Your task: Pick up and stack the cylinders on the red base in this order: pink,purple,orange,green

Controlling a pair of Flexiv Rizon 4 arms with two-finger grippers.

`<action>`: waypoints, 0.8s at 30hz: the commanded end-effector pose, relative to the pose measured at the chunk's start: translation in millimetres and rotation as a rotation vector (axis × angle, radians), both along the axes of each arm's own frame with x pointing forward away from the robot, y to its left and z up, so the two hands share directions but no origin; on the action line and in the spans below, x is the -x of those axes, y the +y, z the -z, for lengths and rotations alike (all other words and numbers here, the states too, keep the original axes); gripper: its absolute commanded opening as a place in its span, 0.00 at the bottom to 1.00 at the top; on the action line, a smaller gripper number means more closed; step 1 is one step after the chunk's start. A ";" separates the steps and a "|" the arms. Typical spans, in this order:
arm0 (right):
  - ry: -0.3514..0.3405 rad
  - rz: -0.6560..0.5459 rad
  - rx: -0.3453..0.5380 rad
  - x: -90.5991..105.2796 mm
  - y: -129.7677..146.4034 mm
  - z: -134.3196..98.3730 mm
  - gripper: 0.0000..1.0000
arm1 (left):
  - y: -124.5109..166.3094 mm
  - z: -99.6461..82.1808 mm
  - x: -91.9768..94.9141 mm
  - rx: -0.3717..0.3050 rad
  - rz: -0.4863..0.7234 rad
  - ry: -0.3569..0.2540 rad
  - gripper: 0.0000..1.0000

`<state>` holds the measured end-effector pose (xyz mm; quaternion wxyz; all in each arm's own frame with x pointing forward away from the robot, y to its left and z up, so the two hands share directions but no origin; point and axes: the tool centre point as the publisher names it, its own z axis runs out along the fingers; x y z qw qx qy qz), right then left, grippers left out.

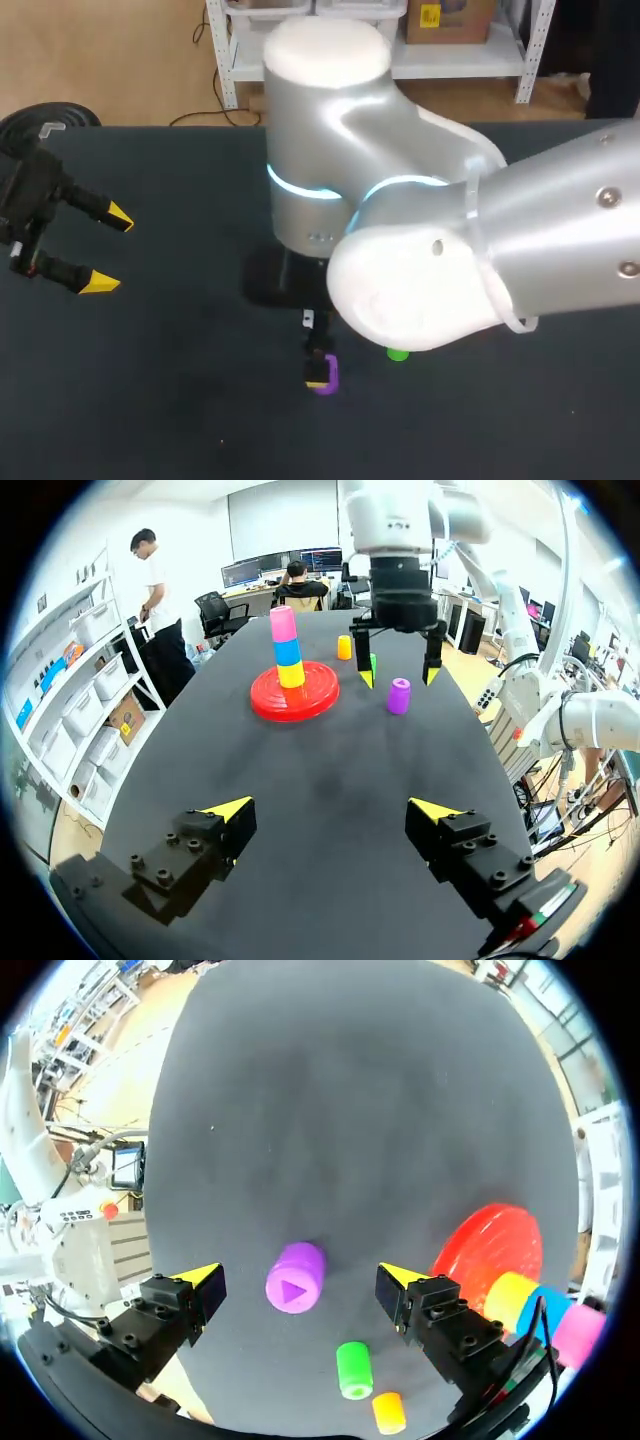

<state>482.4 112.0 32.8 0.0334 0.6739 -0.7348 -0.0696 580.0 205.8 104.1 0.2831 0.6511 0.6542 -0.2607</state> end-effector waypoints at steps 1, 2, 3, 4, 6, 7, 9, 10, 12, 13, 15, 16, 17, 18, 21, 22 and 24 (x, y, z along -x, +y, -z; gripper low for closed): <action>0.000 0.008 -0.025 0.2 -8.3 9.4 1.00 | 0.5 1.1 0.4 0.003 0.000 -0.004 1.00; 0.001 0.009 -0.025 0.5 -7.8 10.4 1.00 | 0.5 1.1 0.4 0.003 0.000 -0.004 1.00; 0.003 0.009 -0.026 0.8 -7.4 11.4 1.00 | 0.5 1.1 0.4 0.003 0.000 -0.004 1.00; 0.004 0.010 -0.026 0.8 -8.0 13.5 1.00 | 0.5 1.1 0.4 0.003 0.000 -0.004 1.00; 0.007 0.013 -0.025 0.5 -9.4 15.7 1.00 | 0.5 1.1 0.4 0.003 0.000 -0.004 1.00; 0.008 0.015 -0.027 0.4 -9.9 16.9 1.00 | 0.5 1.1 0.4 0.003 0.000 -0.004 1.00; 0.013 0.016 -0.023 0.9 -9.0 20.6 1.00 | 0.5 1.1 0.4 0.003 0.000 -0.004 1.00; 0.016 0.016 -0.025 1.4 -8.2 22.2 1.00 | 0.5 1.1 0.4 0.003 0.000 -0.004 1.00; 0.019 0.018 -0.028 1.9 -7.2 24.4 1.00 | 0.5 1.1 0.4 0.003 0.000 -0.004 1.00; 0.019 0.018 -0.029 1.9 -6.7 24.8 1.00 | 0.5 1.1 0.4 0.003 0.000 -0.004 1.00; 0.017 0.019 -0.030 1.5 -5.3 25.6 1.00 | 0.5 1.1 0.4 0.003 0.000 -0.004 1.00; 0.016 0.019 -0.031 1.3 -4.7 25.8 1.00 | 0.5 1.1 0.4 0.003 0.000 -0.004 1.00; 0.015 0.019 -0.032 1.0 -4.2 25.9 1.00 | 0.5 1.1 0.4 0.003 0.000 -0.004 1.00; 0.015 0.018 -0.032 0.9 -4.0 26.0 1.00 | 0.5 1.1 0.4 0.003 0.000 -0.004 1.00; 0.015 0.018 -0.031 0.4 -3.4 26.7 1.00 | 0.5 1.1 0.4 0.003 0.000 -0.004 1.00; 0.016 0.018 -0.030 0.3 -3.4 27.2 1.00 | 0.5 1.1 0.4 0.003 0.000 -0.004 1.00; 0.017 0.019 -0.029 -0.1 -3.7 27.3 1.00 | 0.5 1.1 0.4 0.003 0.000 -0.004 1.00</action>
